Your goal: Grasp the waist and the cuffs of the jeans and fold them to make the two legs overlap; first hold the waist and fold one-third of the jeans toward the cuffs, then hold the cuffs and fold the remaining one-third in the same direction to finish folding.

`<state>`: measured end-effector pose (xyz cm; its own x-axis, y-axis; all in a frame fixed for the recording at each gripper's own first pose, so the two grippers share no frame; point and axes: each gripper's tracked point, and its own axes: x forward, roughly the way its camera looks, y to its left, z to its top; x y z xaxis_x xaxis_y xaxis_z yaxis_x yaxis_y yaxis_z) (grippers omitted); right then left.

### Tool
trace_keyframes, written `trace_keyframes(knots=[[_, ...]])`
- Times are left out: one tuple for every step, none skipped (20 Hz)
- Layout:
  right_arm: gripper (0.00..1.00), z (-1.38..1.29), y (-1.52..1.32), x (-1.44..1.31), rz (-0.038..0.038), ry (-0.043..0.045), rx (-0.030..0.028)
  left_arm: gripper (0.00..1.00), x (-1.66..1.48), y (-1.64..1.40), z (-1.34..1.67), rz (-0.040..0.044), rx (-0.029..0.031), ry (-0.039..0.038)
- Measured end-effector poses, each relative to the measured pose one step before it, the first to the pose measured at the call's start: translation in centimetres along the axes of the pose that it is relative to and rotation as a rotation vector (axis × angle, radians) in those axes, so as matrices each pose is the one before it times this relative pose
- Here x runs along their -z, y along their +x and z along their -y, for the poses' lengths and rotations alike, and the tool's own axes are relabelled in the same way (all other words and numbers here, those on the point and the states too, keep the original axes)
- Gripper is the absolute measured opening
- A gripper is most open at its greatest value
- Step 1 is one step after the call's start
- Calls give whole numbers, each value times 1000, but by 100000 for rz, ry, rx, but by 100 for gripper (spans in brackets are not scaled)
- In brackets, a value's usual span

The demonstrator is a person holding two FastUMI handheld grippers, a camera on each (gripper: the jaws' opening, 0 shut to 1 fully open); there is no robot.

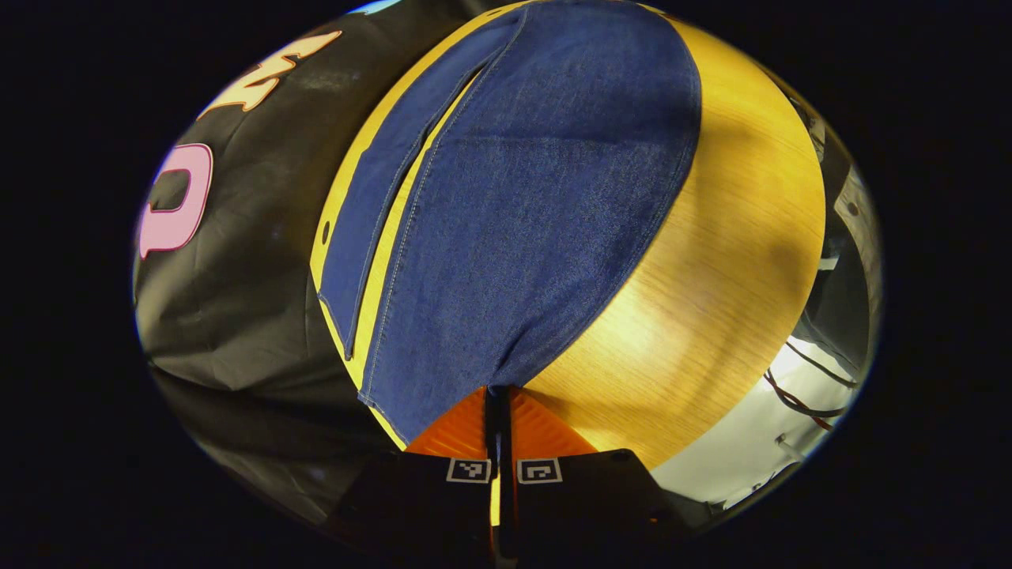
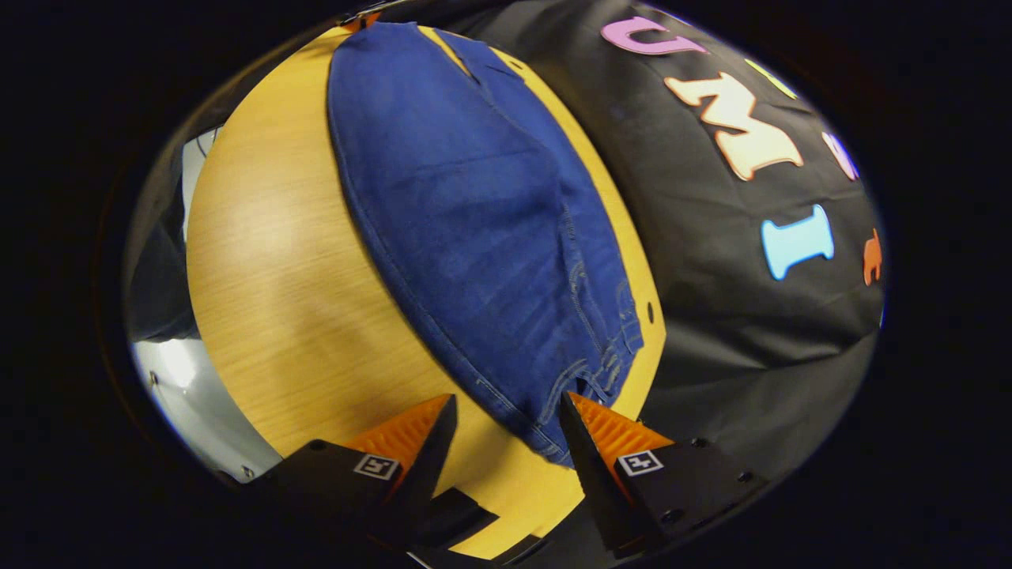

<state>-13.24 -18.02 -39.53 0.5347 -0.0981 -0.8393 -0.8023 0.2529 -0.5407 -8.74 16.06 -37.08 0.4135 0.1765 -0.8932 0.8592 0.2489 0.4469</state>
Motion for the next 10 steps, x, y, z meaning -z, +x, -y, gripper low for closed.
trace_keyframes(knots=[[79,119,733,-295,59,-2574,558,0,-115,-17,-24,-355,-16,-80],[69,201,542,-253,181,-2287,403,0,39,87,-29,-202,-72,-155],[66,44,660,-146,124,-2185,599,0,-63,45,-49,-469,-180,-314],[55,-84,789,-41,-261,-1718,-298,0,50,-47,1,-403,-149,-122],[48,349,602,-247,515,-1835,1804,0,0,27,12,-393,-195,-59],[32,312,592,-495,578,-1174,-115,0,-4,-35,2,-222,-191,-209],[32,-336,679,444,-1685,1181,-1790,0,-40,51,2,-233,-115,-487],[17,-128,-182,46,-1729,2390,-1113,0,-50,21,-71,-288,-9,-806],[19,536,204,-329,-496,2608,310,0,-46,45,-41,-429,-9,-1113],[13,565,159,529,-590,4565,1098,0,15,40,-114,-332,-103,-1874]])
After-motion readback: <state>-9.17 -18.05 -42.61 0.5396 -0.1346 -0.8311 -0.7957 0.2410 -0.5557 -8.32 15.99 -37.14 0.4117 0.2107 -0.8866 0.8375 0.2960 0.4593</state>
